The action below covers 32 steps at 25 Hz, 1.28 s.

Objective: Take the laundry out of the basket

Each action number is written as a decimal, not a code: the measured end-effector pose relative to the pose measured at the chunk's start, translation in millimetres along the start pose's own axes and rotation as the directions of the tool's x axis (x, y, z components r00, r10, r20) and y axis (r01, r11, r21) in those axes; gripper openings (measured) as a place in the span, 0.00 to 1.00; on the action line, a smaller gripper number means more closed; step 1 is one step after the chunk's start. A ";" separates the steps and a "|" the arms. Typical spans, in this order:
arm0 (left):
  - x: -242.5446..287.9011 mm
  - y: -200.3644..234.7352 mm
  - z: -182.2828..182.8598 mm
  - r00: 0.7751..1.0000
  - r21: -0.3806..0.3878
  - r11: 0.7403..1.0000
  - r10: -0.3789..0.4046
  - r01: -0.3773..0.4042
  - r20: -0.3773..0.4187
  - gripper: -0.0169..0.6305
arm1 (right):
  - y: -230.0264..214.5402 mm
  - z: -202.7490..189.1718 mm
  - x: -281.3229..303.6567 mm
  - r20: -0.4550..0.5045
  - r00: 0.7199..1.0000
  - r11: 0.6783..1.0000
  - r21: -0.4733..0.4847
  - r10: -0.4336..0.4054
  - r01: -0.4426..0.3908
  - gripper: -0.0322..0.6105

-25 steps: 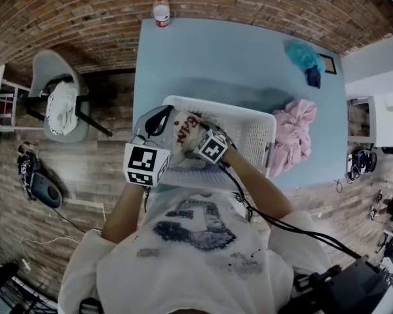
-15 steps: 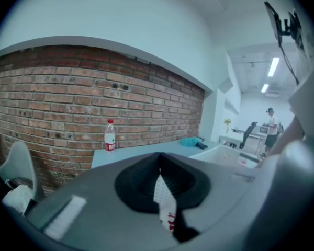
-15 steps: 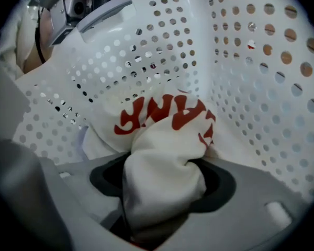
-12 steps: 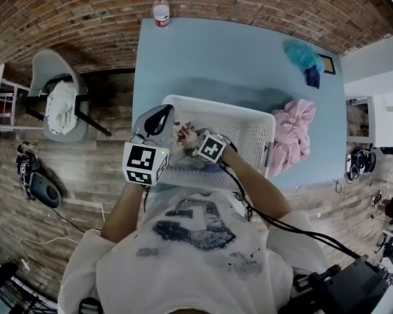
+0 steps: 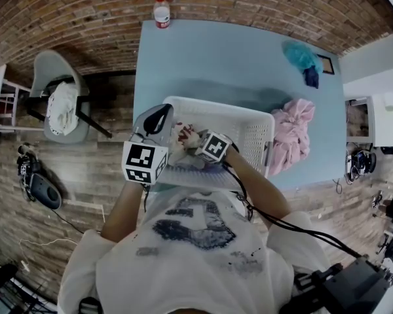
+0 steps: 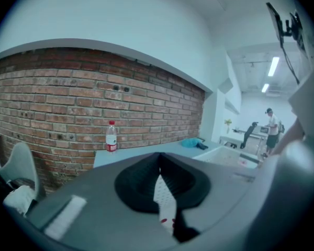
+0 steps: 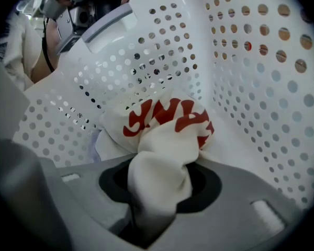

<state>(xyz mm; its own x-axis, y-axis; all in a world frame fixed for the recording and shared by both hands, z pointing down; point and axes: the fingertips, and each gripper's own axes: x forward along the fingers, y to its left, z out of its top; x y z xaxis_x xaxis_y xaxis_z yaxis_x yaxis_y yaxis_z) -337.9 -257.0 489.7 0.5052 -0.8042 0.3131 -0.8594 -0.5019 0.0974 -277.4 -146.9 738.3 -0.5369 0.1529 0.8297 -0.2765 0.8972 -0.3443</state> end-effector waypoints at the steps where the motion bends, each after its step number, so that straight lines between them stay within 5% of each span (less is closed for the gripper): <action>1: -0.7 0.1 0.9 1.000 -0.001 1.000 0.001 -0.001 0.002 0.01 | 0.0 1.2 -2.2 0.011 1.000 1.000 0.006 0.004 -0.004 0.31; 19: -23.5 -8.5 9.2 0.999 0.010 1.000 0.024 -0.024 0.032 0.01 | 3.5 39.1 -98.9 0.286 0.946 0.984 0.129 -0.152 0.119 0.31; 28: -43.0 0.6 22.0 0.995 0.043 0.995 0.086 -0.089 0.058 0.01 | 19.1 60.2 -168.8 0.468 0.841 0.959 0.207 -0.270 0.193 0.31; 32: -44.7 -11.8 29.0 0.995 0.054 0.995 0.078 -0.081 0.067 0.01 | 23.4 66.6 -212.7 0.550 0.753 0.927 0.298 -0.360 0.225 0.31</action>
<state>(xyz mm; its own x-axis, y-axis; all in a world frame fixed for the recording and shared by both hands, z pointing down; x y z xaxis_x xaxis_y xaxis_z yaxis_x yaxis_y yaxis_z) -348.0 -224.3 447.2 0.4410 -0.8604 0.2554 -0.8922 -0.4512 0.0208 -222.8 -186.0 524.5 -0.7436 -0.4358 0.5071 -0.6151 0.7431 -0.2635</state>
